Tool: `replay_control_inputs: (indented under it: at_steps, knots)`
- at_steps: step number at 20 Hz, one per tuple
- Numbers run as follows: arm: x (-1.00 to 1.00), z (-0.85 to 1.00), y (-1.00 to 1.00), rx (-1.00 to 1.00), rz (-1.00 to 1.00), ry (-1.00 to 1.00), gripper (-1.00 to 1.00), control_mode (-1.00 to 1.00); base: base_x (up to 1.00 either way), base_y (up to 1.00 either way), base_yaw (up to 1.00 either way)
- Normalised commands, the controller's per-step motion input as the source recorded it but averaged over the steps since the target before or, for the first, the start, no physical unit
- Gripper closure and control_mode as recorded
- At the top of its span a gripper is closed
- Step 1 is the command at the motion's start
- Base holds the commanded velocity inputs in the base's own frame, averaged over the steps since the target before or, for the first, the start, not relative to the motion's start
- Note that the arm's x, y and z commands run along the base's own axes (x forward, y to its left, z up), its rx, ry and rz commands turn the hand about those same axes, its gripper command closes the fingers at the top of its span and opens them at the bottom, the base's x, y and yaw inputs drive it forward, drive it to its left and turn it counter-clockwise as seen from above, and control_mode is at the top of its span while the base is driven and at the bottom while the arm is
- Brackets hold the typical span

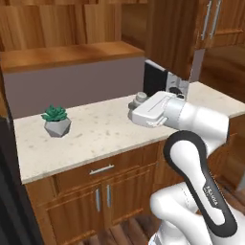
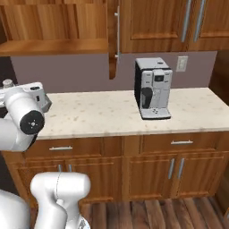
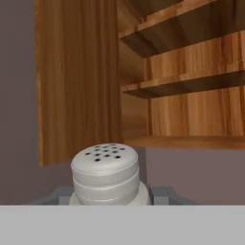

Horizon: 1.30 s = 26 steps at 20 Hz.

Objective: Collect the paprika, mayonnaise, and shaker from the cabinet and place them next to the stove.

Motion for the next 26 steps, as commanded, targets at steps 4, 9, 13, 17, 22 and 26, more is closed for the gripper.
replay_control_inputs:
  at_steps: [4, 9, 13, 17, 22, 26]
  knots:
    - [0.00, 0.00, 0.00, 0.00, 0.00, 0.00, 1.00, 1.00, -0.53, -0.94, -0.28]
    - [0.00, 0.00, 0.00, 0.00, 0.00, 0.00, 1.00, 1.00, -0.23, -1.00, -0.22]
    - [0.00, 0.00, 0.00, 0.00, 0.00, 0.00, 1.00, 1.00, -0.12, -1.00, -0.24]
    - [0.00, 0.00, 0.00, 0.00, 0.00, 0.00, 1.00, 1.00, -0.05, -1.00, -0.26]
    - [0.00, 0.00, 0.00, 0.00, 0.00, 0.00, 1.00, 1.00, 0.01, -1.00, -0.23]
    - [0.00, 0.00, 0.00, 0.00, 0.00, 0.00, 1.00, 1.00, 0.16, -1.00, -0.20]
